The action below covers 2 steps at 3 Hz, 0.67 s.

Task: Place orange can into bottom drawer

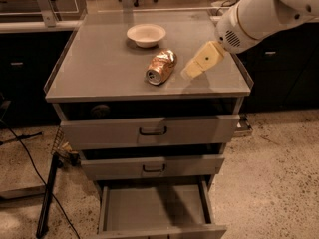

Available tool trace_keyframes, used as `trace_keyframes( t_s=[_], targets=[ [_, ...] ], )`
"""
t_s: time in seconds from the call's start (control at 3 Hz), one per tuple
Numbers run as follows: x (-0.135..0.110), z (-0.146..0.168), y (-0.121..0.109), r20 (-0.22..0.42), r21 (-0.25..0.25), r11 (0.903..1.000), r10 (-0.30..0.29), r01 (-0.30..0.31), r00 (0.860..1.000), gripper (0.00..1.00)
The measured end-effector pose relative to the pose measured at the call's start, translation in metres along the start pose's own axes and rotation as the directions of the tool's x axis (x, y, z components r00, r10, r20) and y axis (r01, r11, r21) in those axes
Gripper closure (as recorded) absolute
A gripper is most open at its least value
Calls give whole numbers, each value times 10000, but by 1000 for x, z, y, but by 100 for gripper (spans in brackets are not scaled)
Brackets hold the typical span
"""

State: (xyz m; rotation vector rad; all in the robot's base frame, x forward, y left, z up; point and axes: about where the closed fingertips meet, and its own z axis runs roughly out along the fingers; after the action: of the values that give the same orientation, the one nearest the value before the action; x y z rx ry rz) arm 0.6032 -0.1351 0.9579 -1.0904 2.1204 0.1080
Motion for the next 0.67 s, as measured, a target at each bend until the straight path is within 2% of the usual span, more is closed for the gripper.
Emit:
trace_keyframes(
  t_s=[0.33, 0.67],
  targets=[
    [-11, 27, -3, 594, -547, 9978, -335, 368, 9977, 0],
    [-19, 46, -5, 1045, -1007, 9916, -705, 811, 9920, 0]
  ],
)
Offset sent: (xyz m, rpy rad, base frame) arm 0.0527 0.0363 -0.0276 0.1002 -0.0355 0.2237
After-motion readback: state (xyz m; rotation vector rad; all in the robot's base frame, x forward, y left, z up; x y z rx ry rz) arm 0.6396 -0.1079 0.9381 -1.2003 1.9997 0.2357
